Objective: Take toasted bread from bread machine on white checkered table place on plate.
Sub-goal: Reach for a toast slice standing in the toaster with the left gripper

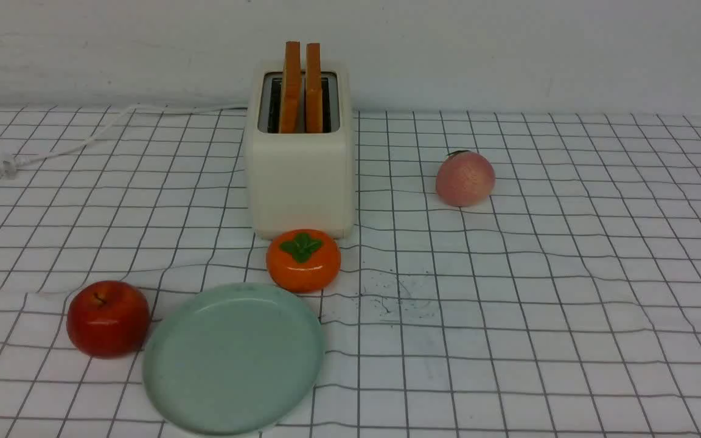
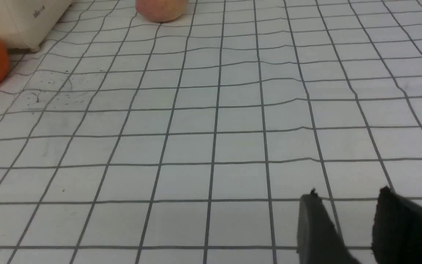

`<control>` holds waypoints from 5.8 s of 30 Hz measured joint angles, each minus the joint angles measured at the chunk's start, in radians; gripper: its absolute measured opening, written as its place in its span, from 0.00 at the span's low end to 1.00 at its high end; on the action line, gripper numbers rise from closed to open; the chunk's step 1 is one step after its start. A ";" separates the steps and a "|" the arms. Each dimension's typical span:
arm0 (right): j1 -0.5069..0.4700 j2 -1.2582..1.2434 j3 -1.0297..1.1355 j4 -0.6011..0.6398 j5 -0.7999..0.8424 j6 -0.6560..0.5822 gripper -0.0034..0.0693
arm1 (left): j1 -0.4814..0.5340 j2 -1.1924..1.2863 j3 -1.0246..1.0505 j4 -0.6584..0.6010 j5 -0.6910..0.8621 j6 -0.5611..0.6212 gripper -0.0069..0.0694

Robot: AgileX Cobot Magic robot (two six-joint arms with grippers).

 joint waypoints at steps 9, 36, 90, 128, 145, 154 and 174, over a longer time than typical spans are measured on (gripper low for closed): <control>0.000 0.000 0.000 0.000 0.000 0.000 0.38 | 0.000 0.000 0.000 0.000 0.000 0.000 0.40; 0.000 0.000 0.000 0.000 0.000 0.000 0.38 | 0.000 0.000 0.000 -0.077 -0.092 -0.047 0.40; 0.108 0.550 -0.876 0.348 0.308 -0.330 0.05 | -0.290 1.324 -1.090 -0.558 -0.299 0.632 0.09; 0.110 0.550 -0.877 0.405 0.275 -0.331 0.09 | -0.291 1.887 -1.408 -0.465 -0.531 0.668 0.60; 0.110 0.550 -0.877 0.405 0.275 -0.331 0.11 | -0.329 1.888 -1.408 -0.460 -0.532 0.642 0.60; 0.110 0.550 -0.877 0.405 0.275 -0.331 0.12 | -0.335 1.888 -1.408 -0.399 -0.638 0.638 0.53; 0.110 0.550 -0.877 0.405 0.312 -0.331 0.12 | -0.335 1.940 -1.408 -0.377 -0.735 0.599 0.51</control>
